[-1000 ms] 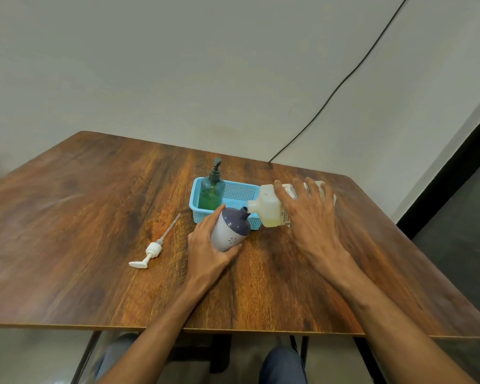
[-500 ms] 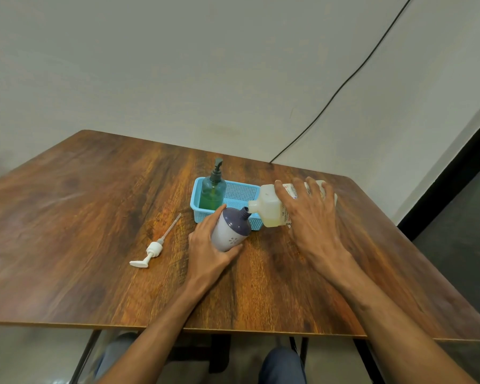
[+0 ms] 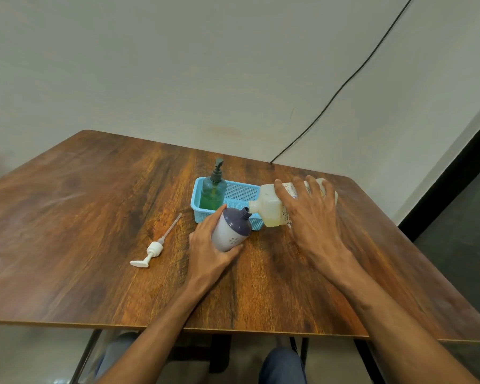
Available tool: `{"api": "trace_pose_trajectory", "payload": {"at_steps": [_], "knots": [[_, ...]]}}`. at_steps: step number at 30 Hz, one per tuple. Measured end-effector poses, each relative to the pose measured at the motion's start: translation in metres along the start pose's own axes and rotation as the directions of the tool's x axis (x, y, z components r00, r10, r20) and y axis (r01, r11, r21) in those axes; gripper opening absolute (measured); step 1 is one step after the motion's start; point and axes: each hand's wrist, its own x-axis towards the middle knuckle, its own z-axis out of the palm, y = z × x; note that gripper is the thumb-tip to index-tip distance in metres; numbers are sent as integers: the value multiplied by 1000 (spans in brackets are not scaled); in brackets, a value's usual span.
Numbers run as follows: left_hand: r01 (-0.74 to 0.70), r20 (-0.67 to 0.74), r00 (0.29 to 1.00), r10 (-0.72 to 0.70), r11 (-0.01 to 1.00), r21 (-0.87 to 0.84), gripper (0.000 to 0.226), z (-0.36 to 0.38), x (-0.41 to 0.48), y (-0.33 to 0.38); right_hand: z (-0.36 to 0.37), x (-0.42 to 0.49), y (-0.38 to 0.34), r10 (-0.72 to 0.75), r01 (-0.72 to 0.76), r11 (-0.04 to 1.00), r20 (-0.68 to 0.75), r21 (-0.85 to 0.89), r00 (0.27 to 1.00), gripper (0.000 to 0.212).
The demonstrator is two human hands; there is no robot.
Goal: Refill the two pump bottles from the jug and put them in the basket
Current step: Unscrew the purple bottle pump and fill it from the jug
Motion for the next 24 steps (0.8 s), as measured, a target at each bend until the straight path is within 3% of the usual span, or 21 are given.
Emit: {"api": "trace_pose_trajectory", "payload": {"at_steps": [24], "knots": [[6, 6, 1000, -6, 1000, 4, 92, 1, 1, -2, -3, 4, 1, -27, 27, 999, 1, -40, 1000, 91]]}}
